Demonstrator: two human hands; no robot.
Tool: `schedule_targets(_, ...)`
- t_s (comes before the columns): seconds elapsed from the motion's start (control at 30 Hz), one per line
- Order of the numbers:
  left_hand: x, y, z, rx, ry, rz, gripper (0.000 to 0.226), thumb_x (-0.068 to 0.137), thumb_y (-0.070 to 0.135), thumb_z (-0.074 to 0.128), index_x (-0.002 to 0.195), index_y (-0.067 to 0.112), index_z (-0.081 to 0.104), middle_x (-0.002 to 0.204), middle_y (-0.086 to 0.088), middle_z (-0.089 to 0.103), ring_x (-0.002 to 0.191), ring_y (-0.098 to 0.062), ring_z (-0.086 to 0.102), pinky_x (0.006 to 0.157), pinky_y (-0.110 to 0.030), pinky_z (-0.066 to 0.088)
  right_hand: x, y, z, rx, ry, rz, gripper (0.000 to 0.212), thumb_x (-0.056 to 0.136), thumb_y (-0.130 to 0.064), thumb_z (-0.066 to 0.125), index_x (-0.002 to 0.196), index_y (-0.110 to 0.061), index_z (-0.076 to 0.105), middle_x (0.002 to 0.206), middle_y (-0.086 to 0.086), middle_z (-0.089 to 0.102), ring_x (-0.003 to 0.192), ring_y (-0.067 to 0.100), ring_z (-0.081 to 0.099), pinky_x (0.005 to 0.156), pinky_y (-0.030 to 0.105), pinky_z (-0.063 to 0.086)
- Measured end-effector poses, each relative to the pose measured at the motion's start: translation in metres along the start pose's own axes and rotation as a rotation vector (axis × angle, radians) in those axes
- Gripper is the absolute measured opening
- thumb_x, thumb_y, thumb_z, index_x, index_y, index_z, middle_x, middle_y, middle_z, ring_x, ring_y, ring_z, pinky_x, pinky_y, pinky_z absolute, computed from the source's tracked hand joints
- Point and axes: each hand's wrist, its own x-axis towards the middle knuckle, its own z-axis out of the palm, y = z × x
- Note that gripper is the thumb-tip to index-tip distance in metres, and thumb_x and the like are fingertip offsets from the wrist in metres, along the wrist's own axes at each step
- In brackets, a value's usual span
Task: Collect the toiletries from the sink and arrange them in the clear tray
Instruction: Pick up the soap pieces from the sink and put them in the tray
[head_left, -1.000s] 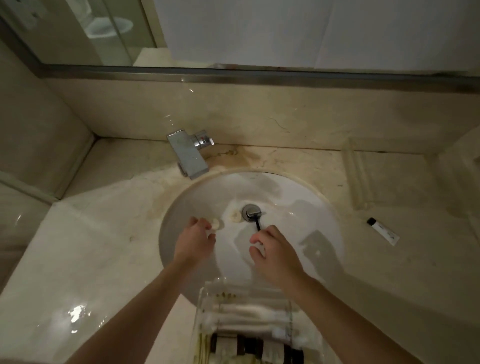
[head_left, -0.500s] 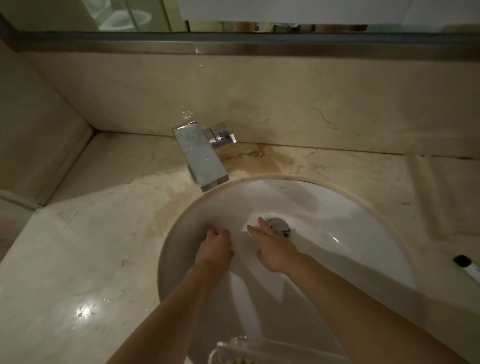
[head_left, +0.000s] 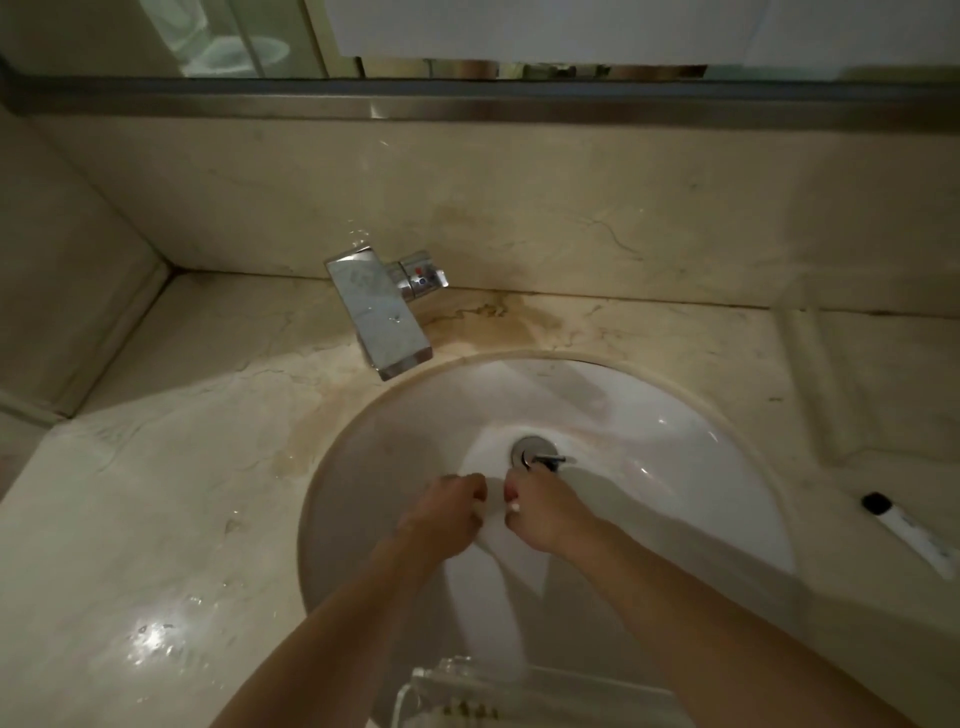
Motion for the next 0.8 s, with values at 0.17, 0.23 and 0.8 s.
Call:
schedule_targets(0.17,-0.025,0.022,-0.014,-0.376,0.195,-0.085,0.016,0.077,0.016,0.063,0.079,0.018,0.047,0.07,0.001,0.055,0.069,-0.021,0.053,0.057,-0.03,0.04,-0.033,-0.001,-0.025,0.495,0.198,0.153,0.013,0.083,-0.015,0.057,0.092,-0.02,0.05,0.092,0.005,0.057,0.079,0.03,0.064,0.069,0.04,0.058)
schedule_targets(0.23,-0.041,0.03,-0.021,-0.528,0.196,-0.083,0.018,0.079,0.015,0.067,0.084,0.02,0.05,0.061,0.005,0.053,0.058,-0.017,0.05,0.051,-0.026,0.037,-0.054,-0.003,-0.033,0.618,0.272,0.161,0.015,0.086,-0.014,0.056,0.099,-0.021,0.059,0.096,0.001,0.061,0.074,0.023,0.063,0.065,0.034,0.056)
schedule_targets(0.8,-0.229,0.086,-0.037,-0.671,-0.044,0.249,0.015,0.09,0.006,0.061,0.097,0.019,0.063,0.077,-0.01,0.066,0.064,-0.02,0.065,0.056,-0.024,0.053,-0.274,-0.017,-0.033,0.877,0.406,0.122,0.024,0.093,-0.008,0.053,0.108,-0.018,0.069,0.09,0.003,0.064,0.061,0.017,0.063,0.055,0.022,0.052)
